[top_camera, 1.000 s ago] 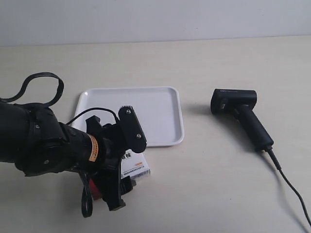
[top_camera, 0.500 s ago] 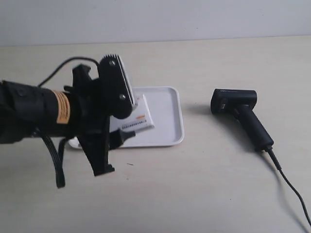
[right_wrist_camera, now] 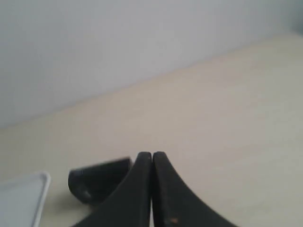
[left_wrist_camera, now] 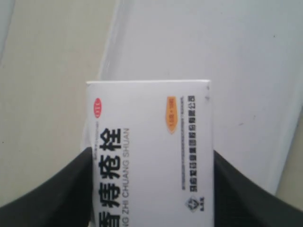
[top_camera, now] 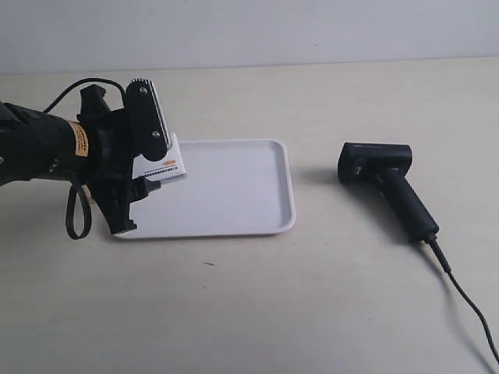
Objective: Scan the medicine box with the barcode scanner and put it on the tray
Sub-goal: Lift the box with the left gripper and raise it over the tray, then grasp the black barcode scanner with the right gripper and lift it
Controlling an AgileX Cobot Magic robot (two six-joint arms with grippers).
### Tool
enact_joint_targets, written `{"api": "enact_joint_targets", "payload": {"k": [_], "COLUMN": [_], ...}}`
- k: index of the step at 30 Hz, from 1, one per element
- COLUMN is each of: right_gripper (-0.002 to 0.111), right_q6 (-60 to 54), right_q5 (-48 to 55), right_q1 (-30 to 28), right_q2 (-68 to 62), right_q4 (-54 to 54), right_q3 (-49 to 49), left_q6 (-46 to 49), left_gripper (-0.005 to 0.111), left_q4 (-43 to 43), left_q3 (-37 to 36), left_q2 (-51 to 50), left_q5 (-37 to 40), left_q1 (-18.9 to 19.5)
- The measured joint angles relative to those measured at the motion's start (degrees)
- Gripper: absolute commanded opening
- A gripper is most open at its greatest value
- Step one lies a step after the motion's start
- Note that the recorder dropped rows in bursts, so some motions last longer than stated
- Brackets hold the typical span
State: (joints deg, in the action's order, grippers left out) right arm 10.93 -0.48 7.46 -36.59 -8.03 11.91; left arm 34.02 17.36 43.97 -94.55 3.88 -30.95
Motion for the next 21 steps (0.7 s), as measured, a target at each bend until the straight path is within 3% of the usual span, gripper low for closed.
{"api": "enact_joint_targets", "payload": {"k": [3,4,6,8,12,21], "right_gripper": [0.031,0.049,0.067,0.076,0.080,0.079], "right_q6": [-1.32,-1.88,-3.60,-5.44,-8.24,-10.21], "right_q5": [2.28,2.81,3.75,3.85,4.85,0.90], "right_q1": [5.53,6.94,9.48,10.46,10.68,11.66], "right_q2": [-25.49,-32.29,-42.97,-49.67,-58.44,-63.49], "right_q4": [0.73,0.85,1.84,2.24,2.57,2.94], "right_q3": [9.30,12.06,17.23,21.13,25.97,26.72], "left_q6": [-0.44,-0.81,-1.06,-1.24,-1.34,-1.71], "left_gripper": [0.000,0.000,0.000,0.000,0.000,0.000], "left_q4": [-0.69,-0.79,-0.79,-0.79,-0.79,-0.79], "left_q3": [0.00,0.00,0.00,0.00,0.00,0.00], "left_q2": [-0.10,-0.10,-0.10,-0.10,-0.10,-0.10], "left_q5": [-1.31,-1.46,-1.54,-1.82,-1.95,-1.95], "left_q1": [0.00,0.00,0.00,0.00,0.00,0.00]}}
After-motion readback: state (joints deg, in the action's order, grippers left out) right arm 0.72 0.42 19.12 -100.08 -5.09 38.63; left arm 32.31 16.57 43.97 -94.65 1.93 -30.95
